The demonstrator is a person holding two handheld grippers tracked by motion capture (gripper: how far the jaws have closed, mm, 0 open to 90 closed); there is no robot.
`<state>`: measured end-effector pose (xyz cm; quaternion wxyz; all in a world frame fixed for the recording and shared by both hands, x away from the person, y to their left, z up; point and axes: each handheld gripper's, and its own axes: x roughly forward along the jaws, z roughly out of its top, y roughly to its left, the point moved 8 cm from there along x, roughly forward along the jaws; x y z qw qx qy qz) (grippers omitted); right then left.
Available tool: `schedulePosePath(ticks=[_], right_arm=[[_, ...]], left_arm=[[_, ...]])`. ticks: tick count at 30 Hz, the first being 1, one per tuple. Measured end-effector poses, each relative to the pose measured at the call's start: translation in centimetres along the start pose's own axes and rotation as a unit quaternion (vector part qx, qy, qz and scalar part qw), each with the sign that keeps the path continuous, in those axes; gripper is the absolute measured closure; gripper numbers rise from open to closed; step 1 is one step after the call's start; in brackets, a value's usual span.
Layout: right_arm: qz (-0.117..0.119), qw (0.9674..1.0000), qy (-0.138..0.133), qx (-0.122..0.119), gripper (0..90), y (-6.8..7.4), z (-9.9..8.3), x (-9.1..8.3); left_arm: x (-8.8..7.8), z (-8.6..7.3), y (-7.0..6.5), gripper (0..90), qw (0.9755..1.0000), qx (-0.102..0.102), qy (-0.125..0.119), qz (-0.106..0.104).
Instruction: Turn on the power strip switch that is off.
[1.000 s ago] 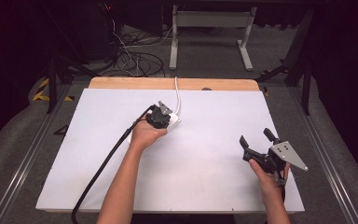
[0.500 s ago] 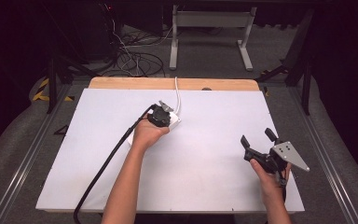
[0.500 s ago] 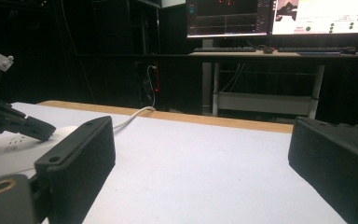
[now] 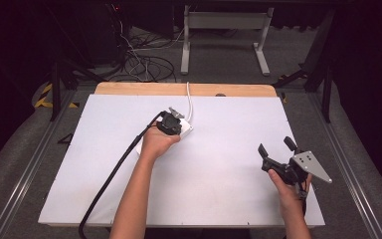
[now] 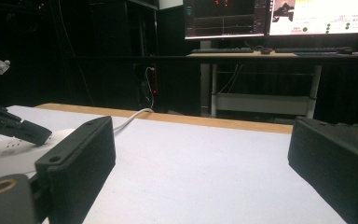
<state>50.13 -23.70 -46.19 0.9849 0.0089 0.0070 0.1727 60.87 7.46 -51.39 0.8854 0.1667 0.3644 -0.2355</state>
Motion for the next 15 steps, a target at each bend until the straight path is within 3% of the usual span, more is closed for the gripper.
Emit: schedulePosePath(ticks=[10, 13, 15], right_arm=[[0.0, 1.0, 0.0, 0.002, 8.0, -0.1, 0.04, -0.07], [-0.003, 1.0, -0.001, 0.003, 8.0, -0.23, 0.1, -0.21], [-0.003, 1.0, -0.002, 0.003, 8.0, -0.29, 0.14, -0.26]], left_arm=[[0.06, 0.11, -0.13, 90.0, 0.9999, 0.002, 0.008, 0.006], [0.06, 0.1, -0.11, 90.0, 0.9999, -0.007, 0.01, -0.002], [0.08, 0.1, -0.2, 90.0, 0.9999, 0.001, 0.01, 0.004]])
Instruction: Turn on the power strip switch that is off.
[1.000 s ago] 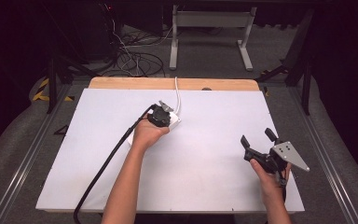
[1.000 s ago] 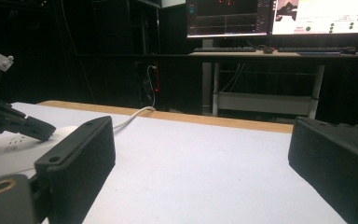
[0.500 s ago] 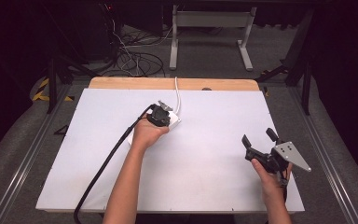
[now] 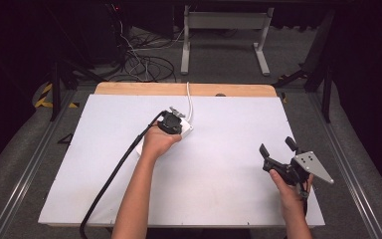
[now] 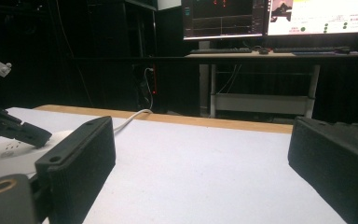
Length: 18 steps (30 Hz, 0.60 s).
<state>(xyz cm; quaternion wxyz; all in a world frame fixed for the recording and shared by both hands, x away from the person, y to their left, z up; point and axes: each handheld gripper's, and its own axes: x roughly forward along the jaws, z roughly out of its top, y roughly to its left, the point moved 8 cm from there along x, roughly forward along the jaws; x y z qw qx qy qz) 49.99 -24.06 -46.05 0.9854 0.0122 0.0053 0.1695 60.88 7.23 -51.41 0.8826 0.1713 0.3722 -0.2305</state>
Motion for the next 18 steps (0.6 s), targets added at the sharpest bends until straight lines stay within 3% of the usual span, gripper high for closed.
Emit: schedulePosePath(ticks=[5, 11, 18], right_arm=[[-0.001, 1.0, 0.0, 0.001, 8.1, -0.04, 0.02, -0.09], [-0.002, 1.0, -0.003, 0.003, 8.1, -0.16, 0.15, -0.24], [-0.004, 1.0, -0.001, 0.006, 8.2, -0.29, 0.09, -0.34]], left_arm=[[0.07, -0.04, -0.11, 90.0, 0.9999, -0.009, 0.003, -0.005], [0.14, 0.03, -0.31, 90.0, 0.9999, 0.003, 0.005, 0.015], [0.1, 0.04, -0.16, 90.0, 1.0, -0.004, 0.007, 0.005]])
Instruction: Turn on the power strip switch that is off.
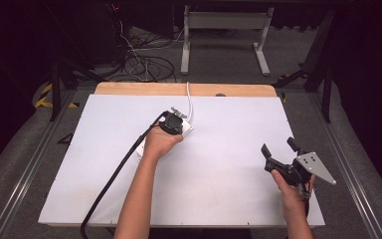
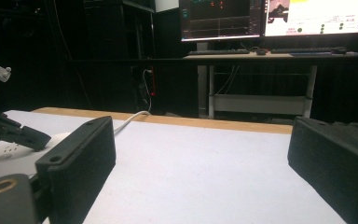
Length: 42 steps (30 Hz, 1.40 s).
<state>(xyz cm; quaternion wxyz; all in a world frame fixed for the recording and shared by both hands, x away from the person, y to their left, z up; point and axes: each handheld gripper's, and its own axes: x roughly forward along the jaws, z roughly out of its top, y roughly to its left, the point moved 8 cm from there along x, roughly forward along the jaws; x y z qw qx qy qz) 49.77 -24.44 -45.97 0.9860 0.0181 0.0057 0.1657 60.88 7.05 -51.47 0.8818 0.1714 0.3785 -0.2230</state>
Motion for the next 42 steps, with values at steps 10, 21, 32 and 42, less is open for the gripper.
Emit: schedulePosePath(ticks=[10, 21, 32, 42], right_arm=[[0.001, 1.0, 0.003, -0.003, 8.2, 0.1, -0.1, 0.1], [0.003, 1.0, 0.005, -0.008, 8.4, 0.3, -0.3, 0.4], [0.01, 0.9998, 0.01, -0.012, 8.3, 0.7, -0.6, 0.7], [0.007, 0.9999, 0.01, -0.01, 8.4, 0.5, -0.5, 0.7]], left_arm=[[0.0, 0.0, 0.0, 90.0, 1.0, 0.006, -0.005, 0.002], [-0.1, 0.0, 0.0, 90.0, 0.9998, 0.017, 0.004, 0.0], [-0.2, 0.3, 0.3, 90.0, 0.9999, 0.008, -0.01, -0.001], [-1.3, 0.6, 0.3, 90.0, 0.9984, 0.006, -0.056, -0.005]])
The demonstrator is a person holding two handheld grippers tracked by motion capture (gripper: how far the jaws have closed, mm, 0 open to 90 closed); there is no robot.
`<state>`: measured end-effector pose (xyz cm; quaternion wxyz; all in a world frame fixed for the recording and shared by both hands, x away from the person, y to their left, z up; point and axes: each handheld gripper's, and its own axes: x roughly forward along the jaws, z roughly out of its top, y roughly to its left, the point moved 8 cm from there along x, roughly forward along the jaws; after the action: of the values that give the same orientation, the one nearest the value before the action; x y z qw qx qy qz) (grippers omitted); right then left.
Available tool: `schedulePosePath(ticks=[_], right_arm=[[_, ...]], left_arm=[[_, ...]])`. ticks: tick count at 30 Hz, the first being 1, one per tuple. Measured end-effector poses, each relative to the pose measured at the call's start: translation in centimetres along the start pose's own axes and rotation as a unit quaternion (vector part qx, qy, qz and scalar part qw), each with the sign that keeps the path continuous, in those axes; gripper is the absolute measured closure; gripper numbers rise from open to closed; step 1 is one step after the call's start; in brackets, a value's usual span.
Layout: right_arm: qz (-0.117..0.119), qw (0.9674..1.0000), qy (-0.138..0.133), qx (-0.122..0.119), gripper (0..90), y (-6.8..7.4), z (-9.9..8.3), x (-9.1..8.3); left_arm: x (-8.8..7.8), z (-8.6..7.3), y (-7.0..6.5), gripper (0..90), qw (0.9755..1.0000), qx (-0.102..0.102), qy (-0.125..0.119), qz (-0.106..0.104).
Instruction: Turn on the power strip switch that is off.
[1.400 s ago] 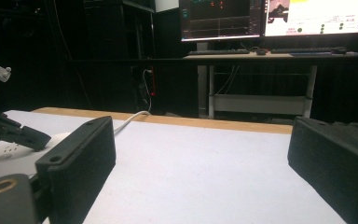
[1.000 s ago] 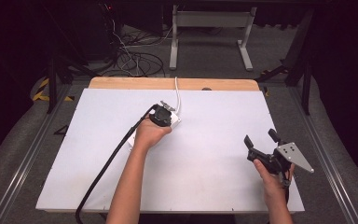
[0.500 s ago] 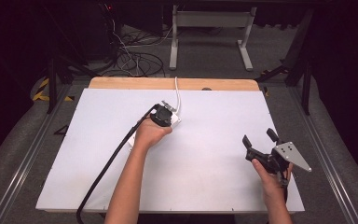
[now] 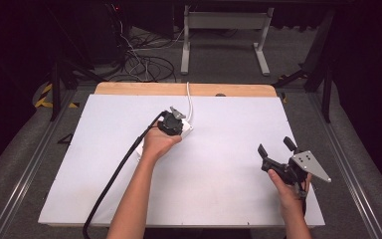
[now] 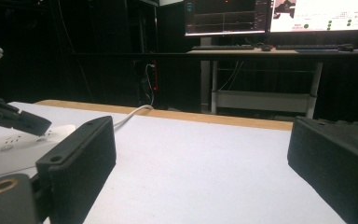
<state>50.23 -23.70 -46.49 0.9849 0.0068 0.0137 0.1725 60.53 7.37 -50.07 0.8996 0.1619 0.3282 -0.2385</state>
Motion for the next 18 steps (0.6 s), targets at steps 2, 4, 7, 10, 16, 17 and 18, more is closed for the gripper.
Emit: schedulePosePath(ticks=[2, 4, 7, 10, 16, 17, 18], right_arm=[[0.001, 1.0, 0.0, -0.002, 8.4, 0.1, 0.0, 0.1], [0.002, 1.0, 0.001, -0.003, 8.4, 0.1, 0.0, 0.1], [0.002, 1.0, 0.002, -0.004, 8.4, 0.2, 0.0, 0.2], [0.003, 1.0, 0.003, -0.005, 8.4, 0.3, 0.0, 0.2], [0.002, 1.0, 0.003, -0.006, 8.5, 0.3, -0.1, 0.3], [0.003, 1.0, 0.003, -0.007, 8.5, 0.3, -0.1, 0.3], [0.002, 1.0, 0.003, -0.007, 8.5, 0.3, -0.1, 0.3]], left_arm=[[-0.6, 0.3, 0.3, 90.0, 0.9999, 0.003, -0.013, 0.004], [-1.4, 0.6, 0.6, 90.0, 0.9996, 0.001, -0.027, 0.006], [-2.6, 1.1, 1.0, 90.0, 0.9988, -0.003, -0.048, 0.011], [-4.0, 1.3, 1.5, 90.0, 0.9974, -0.006, -0.069, 0.019], [-6.8, 0.9, 3.4, 90.0, 0.9923, -0.022, -0.113, 0.047], [-7.3, 0.7, 3.8, 90.0, 0.9909, -0.024, -0.121, 0.053], [-7.9, 0.6, 4.1, 90.0, 0.9893, -0.025, -0.13, 0.06]])
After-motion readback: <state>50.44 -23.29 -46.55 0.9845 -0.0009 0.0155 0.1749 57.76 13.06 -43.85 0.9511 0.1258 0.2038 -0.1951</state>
